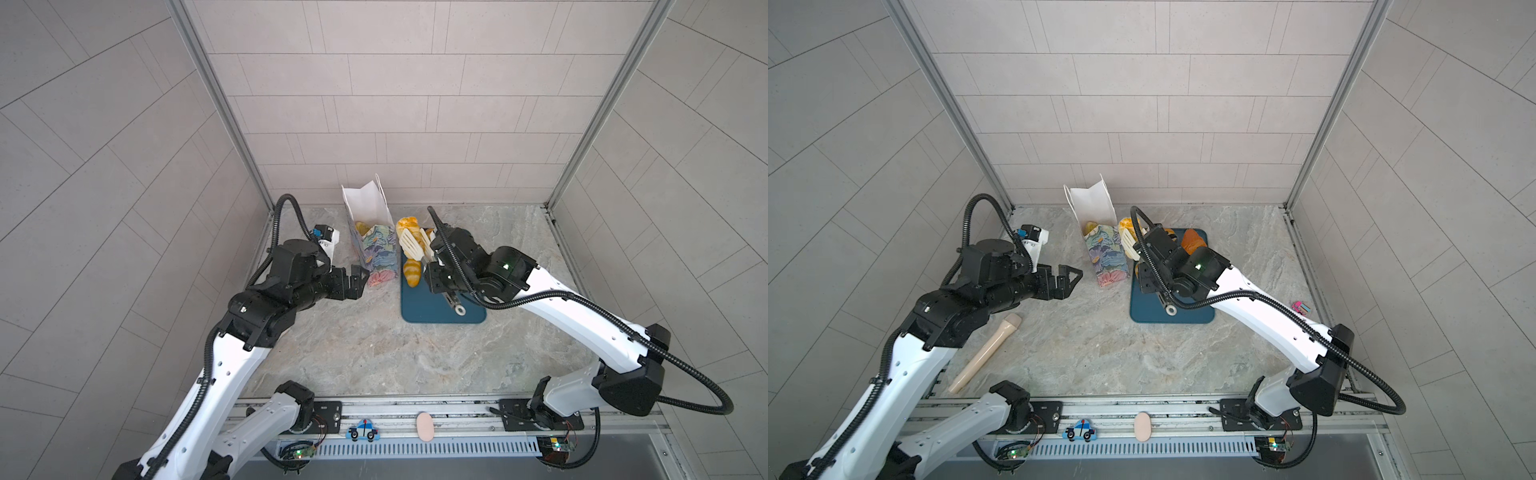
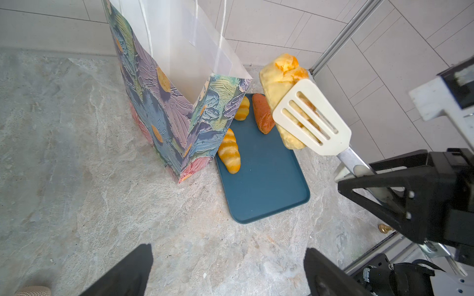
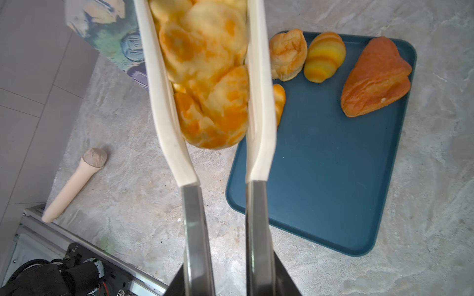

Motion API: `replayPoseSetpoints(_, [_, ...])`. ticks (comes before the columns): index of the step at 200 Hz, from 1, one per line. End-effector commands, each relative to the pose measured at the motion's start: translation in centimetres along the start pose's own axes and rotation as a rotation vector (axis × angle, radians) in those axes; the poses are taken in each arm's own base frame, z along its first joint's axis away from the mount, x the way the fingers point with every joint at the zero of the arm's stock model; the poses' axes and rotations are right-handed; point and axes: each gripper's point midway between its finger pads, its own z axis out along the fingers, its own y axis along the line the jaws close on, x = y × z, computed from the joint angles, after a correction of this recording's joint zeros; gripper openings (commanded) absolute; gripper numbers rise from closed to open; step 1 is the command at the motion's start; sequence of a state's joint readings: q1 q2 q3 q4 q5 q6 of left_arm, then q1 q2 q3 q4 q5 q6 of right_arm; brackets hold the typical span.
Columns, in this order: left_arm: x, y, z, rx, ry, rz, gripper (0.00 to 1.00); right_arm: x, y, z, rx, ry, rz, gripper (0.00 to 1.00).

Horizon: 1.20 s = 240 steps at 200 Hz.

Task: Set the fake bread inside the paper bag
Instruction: 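Lift the twisted pastry in the tongs and carry it over the paper bag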

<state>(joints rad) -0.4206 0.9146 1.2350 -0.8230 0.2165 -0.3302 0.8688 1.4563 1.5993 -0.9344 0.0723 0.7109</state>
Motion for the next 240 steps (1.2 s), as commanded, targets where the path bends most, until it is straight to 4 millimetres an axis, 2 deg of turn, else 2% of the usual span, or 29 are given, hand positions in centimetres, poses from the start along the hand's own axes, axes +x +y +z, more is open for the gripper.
replayPoseSetpoints(1, [-0.7,-0.2,-0.9,0.011,-0.018,0.015,1.00,-2.7,2.0,-1.7,-0.051,-0.099,-0.007,0.38])
replayPoseSetpoints(38, [-1.1,0.0,-1.3,0.016,-0.030,-0.001,1.00,-4.1,4.2,-2.0,-0.089,-0.117,-0.063,0.38])
replayPoseSetpoints(74, [-1.6,0.3,-1.1,0.028,-0.033,-0.020,1.00,-5.3,5.8,-1.0,-0.099,-0.107,-0.094,0.38])
replayPoseSetpoints(103, [-2.0,0.6,-1.1,0.033,-0.041,-0.038,1.00,-7.1,6.8,-0.2,-0.096,-0.148,-0.089,0.39])
replayPoseSetpoints(137, [-1.8,1.0,-0.8,0.029,-0.032,-0.039,1.00,-9.1,7.2,0.8,-0.093,-0.190,-0.083,0.39])
replayPoseSetpoints(178, [-0.7,1.9,0.1,-0.002,-0.004,-0.024,1.00,-10.3,7.3,2.3,-0.085,-0.173,-0.084,0.40])
replayPoseSetpoints(240, [-1.4,1.4,0.9,0.031,-0.012,-0.037,1.00,-12.1,7.0,4.8,-0.058,-0.138,-0.097,0.41])
